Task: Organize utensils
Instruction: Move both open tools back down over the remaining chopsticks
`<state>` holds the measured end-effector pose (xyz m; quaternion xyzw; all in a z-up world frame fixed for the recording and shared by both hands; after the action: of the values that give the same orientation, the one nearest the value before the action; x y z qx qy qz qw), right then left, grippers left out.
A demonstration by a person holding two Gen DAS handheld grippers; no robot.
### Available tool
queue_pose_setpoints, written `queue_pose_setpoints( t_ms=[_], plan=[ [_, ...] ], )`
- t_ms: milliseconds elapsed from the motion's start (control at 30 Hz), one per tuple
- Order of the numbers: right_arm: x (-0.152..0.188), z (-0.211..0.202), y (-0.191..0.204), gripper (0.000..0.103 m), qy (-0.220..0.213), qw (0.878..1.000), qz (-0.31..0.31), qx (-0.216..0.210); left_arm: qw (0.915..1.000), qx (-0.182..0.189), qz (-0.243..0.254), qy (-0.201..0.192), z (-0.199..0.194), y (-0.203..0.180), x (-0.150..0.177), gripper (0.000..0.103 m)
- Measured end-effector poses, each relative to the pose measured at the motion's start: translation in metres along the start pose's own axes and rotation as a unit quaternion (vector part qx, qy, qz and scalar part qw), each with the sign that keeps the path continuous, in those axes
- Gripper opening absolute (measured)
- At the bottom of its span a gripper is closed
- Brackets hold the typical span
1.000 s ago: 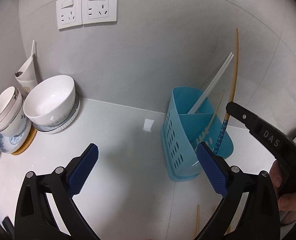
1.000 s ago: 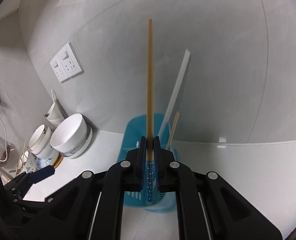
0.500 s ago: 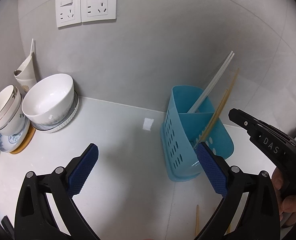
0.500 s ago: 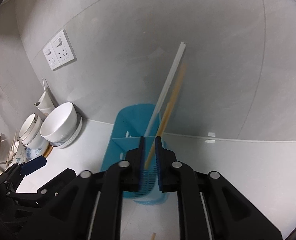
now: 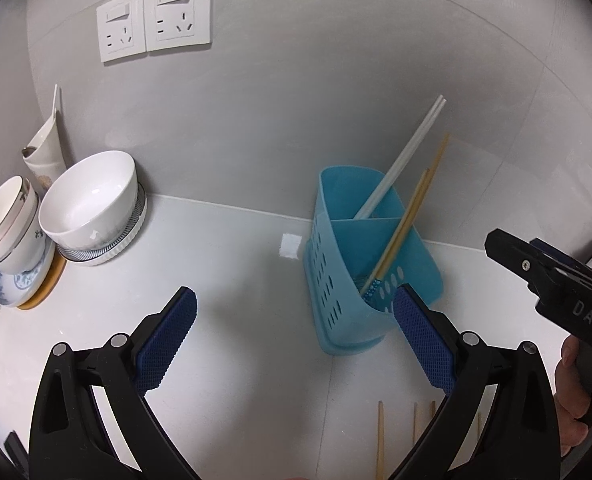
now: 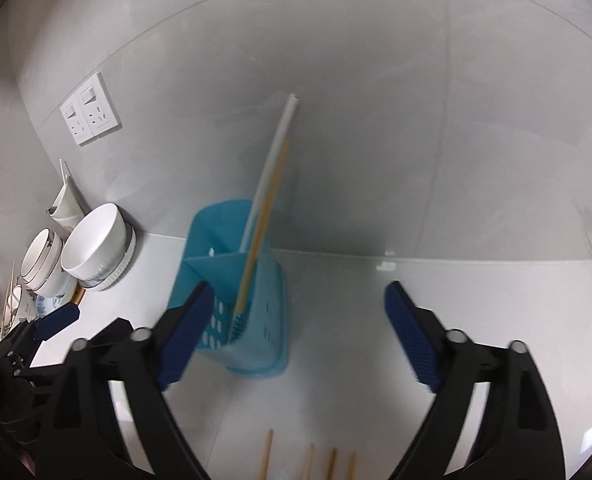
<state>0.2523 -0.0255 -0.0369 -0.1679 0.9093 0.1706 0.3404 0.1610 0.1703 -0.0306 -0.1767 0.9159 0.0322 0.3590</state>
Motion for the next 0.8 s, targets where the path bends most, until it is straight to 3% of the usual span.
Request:
queue_pose_setpoints(
  t_ms=[133,433,567,800],
  plan=[
    [0.012,-0.009,-0.016,0.094,0.015,1.000,0.014,0.011,0.9999,0.007,0.005,0.009,-0.002,-0.008,0.006,0.097],
    [0.051,-0.031,-0.055,0.095,0.043,0.998,0.027,0.044,0.9981,0.046,0.024,0.033,-0.007,-0.034,0.032,0.097],
    [0.075,-0.041,-0.072,0.095,0.059,0.996,0.038,0.058,0.9961,0.059,0.020,0.063,-0.004,-0.041,0.047,0.097],
    [0.110,-0.052,-0.094,0.095,0.083,0.992,0.056,0.071,0.9931,0.058,0.036,0.096,-0.005,-0.055,0.075,0.097]
  ],
)
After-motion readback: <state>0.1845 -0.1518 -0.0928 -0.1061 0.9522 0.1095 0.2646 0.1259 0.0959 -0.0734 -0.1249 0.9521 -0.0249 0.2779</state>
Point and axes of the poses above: each gripper's, at about its wrist camera, not at the fingertips, and z roughly the way its jaws point, y to its left, x to its underside, the point moved 3 cm from there along z, roughly the way its jaws point, and after that the axes turned 2 degrees about z, right-handed, at the moved point
